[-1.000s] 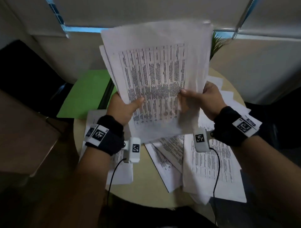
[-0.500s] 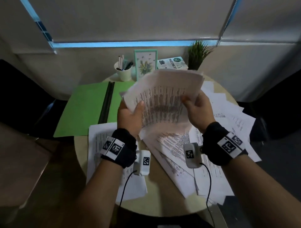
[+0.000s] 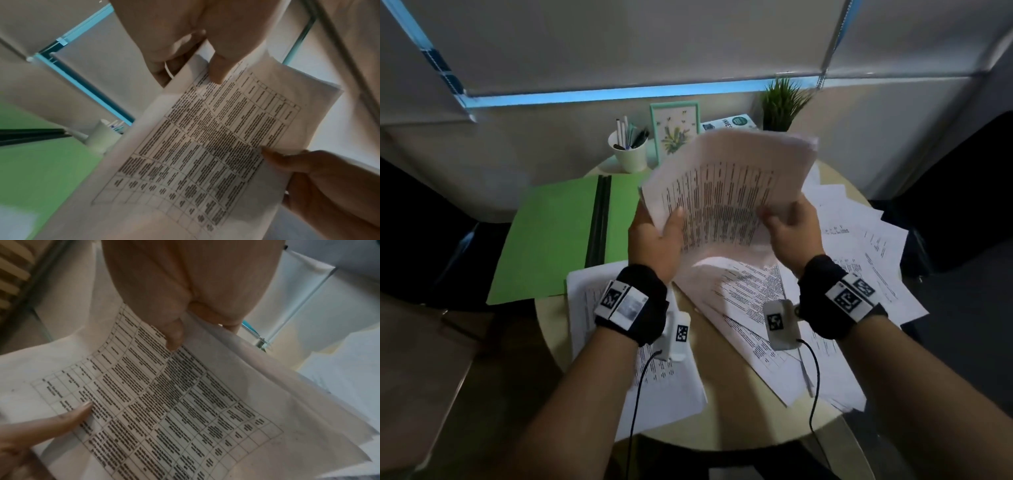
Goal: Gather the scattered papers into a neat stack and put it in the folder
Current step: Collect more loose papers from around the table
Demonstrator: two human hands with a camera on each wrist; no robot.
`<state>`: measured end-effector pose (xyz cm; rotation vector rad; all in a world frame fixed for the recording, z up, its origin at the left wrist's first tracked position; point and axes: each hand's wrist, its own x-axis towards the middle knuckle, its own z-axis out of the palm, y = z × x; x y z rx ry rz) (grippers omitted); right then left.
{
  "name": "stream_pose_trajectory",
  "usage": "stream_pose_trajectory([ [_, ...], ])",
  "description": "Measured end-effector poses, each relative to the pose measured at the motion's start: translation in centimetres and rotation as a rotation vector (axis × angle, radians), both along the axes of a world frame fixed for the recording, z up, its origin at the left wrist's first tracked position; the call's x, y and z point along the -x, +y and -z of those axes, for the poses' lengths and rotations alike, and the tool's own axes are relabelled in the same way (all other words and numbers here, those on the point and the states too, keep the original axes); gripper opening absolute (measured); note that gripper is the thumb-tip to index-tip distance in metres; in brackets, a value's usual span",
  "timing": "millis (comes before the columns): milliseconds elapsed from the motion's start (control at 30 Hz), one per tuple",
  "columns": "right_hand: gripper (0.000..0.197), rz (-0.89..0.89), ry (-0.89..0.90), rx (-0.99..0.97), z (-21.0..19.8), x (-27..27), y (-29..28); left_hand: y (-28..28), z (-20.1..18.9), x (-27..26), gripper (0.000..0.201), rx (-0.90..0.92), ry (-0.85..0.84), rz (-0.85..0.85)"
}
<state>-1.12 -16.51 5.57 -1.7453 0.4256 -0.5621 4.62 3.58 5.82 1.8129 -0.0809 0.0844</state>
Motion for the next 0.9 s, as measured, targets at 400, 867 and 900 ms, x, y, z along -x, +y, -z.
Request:
stream_pose_trajectory([
  [400, 0.031, 0.030, 0.229, 0.110, 2.4, 0.4, 1.5, 1.9, 4.1, -0.1, 0.026, -0.300, 0.058, 0.199],
  [867, 0.053, -0.427, 0.629, 0.130, 8.0, -2.2, 12.4, 14.1, 7.8, -0.2, 0.053, -0.504, 0.523, 0.073],
  [900, 0.052, -0.429, 0.658, 0.141, 9.1, -1.9, 13.3, 14.9, 8.8, 0.4, 0.056, -0.514, 0.554, 0.060],
])
